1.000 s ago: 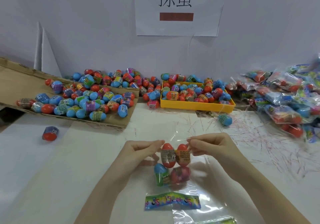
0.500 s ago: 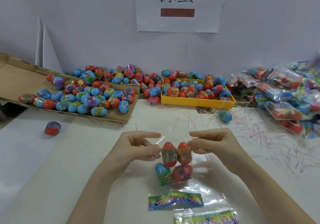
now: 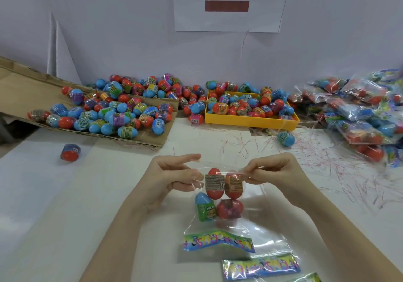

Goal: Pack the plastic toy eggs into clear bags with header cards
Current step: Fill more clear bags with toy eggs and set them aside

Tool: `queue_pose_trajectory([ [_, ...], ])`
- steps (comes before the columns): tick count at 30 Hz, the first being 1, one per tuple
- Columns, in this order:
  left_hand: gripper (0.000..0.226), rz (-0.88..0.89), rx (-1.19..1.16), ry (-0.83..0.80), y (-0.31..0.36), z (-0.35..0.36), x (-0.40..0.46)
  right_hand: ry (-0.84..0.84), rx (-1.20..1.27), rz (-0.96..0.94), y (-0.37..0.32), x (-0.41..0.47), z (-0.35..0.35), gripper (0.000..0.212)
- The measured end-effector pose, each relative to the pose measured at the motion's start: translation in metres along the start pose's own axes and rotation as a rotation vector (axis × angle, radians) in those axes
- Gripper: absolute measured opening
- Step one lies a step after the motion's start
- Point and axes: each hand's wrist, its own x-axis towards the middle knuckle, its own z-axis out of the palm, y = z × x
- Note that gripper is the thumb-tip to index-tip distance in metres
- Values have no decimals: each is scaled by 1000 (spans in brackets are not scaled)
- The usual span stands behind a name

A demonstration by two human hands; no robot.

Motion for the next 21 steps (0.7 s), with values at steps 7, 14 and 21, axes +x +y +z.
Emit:
queue_pose_trajectory([
  [7, 26, -2, 51, -21, -3, -3, 1, -32, -81, -95, -1, -1, 0, 52],
  [14, 20, 2, 100, 3, -9, -5, 5, 1, -284, -166, 5, -2, 1, 39],
  [21, 27, 1, 278, 87, -10, -5, 5, 37, -383, -246, 7, -2, 4, 32],
])
